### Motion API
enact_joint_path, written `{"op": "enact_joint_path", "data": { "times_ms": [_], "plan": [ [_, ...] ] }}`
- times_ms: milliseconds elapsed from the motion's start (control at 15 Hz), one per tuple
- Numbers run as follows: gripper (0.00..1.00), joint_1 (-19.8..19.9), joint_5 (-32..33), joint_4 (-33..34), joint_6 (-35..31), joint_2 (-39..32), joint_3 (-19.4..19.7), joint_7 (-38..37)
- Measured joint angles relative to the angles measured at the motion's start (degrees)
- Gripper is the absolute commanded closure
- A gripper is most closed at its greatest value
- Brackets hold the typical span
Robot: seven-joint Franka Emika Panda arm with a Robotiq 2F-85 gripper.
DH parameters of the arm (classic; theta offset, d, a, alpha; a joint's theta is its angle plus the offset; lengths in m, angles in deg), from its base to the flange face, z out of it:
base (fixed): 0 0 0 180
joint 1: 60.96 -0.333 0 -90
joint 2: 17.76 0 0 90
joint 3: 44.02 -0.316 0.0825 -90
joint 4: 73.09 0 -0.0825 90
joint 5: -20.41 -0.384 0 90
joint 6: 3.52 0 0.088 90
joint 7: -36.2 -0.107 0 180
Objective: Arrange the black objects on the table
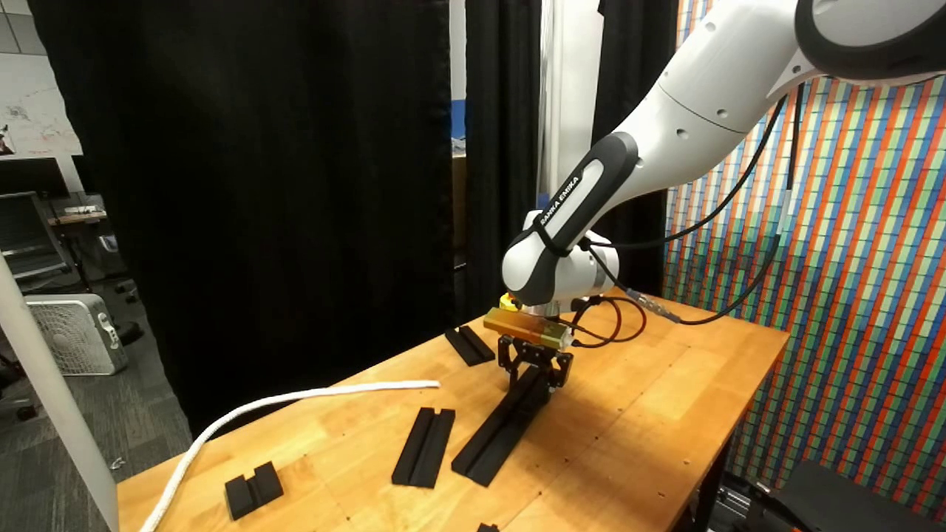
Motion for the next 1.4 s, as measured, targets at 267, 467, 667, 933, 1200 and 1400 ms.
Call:
{"op": "enact_joint_path", "data": {
  "times_ms": [267, 467, 667, 933, 1200, 1400],
  "plan": [
    [0.55, -0.7, 0.0, 0.0, 0.0, 0.0, 0.6, -1.0],
    [0.55, -1.3, 0.0, 0.0, 0.0, 0.0, 1.2, -1.9],
    [0.13, -1.5, 0.1, 0.0, -0.1, 0.0, 1.4, -2.2],
    [0.00, -1.8, 0.1, -0.4, 0.3, -0.2, 1.0, -2.1],
    [0.00, -4.0, 2.6, -0.4, 1.7, 0.1, 0.9, -2.4],
    [0.00, -6.8, 9.4, 0.5, 3.9, 2.1, 1.6, -5.3]
  ]
}}
